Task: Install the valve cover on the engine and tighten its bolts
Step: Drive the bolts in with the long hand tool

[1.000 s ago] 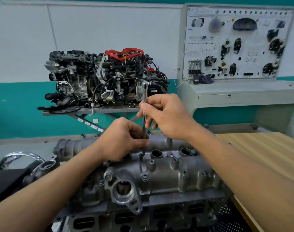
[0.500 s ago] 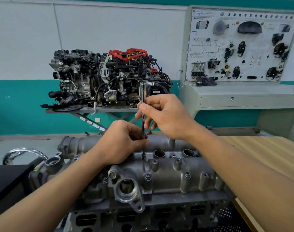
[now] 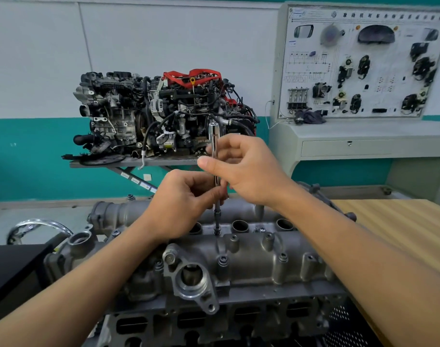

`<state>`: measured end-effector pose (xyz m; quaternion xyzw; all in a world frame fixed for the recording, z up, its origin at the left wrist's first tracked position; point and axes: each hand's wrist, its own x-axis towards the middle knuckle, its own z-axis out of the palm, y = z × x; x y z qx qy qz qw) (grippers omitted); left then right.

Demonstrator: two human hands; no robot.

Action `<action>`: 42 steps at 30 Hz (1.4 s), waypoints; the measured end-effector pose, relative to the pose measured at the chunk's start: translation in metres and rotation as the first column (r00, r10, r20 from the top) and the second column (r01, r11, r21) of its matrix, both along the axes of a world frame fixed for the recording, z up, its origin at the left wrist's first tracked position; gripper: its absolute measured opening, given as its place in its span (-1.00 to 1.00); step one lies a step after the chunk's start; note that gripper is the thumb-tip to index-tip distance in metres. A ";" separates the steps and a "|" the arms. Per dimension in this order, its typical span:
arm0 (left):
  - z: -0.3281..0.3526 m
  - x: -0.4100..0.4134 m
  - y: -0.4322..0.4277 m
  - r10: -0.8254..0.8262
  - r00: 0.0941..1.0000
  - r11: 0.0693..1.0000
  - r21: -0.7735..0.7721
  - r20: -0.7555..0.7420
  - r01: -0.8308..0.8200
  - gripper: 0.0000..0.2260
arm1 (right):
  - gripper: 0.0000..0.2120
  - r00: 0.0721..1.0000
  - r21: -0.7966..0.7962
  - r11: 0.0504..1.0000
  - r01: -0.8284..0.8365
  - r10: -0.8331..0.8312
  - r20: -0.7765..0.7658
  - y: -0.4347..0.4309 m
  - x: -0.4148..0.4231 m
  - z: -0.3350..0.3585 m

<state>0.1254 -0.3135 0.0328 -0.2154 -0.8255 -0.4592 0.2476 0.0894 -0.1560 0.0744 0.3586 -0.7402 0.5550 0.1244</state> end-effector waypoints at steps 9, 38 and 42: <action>0.000 0.000 0.007 0.053 0.997 0.998 -0.038 -0.052 -0.055 -0.83 | -0.70 0.981 0.080 0.985 0.150 -0.138 -0.136 0.007 0.005 0.006; -0.001 0.006 0.003 0.008 0.996 0.998 -0.068 0.093 -0.002 -0.89 | -0.83 0.996 0.216 0.973 0.078 -0.066 -0.062 0.003 0.004 0.007; -0.001 0.006 0.007 0.018 0.998 0.980 -0.198 0.056 -0.007 -0.91 | -0.75 0.990 0.144 0.983 0.112 -0.098 -0.101 0.003 0.006 0.005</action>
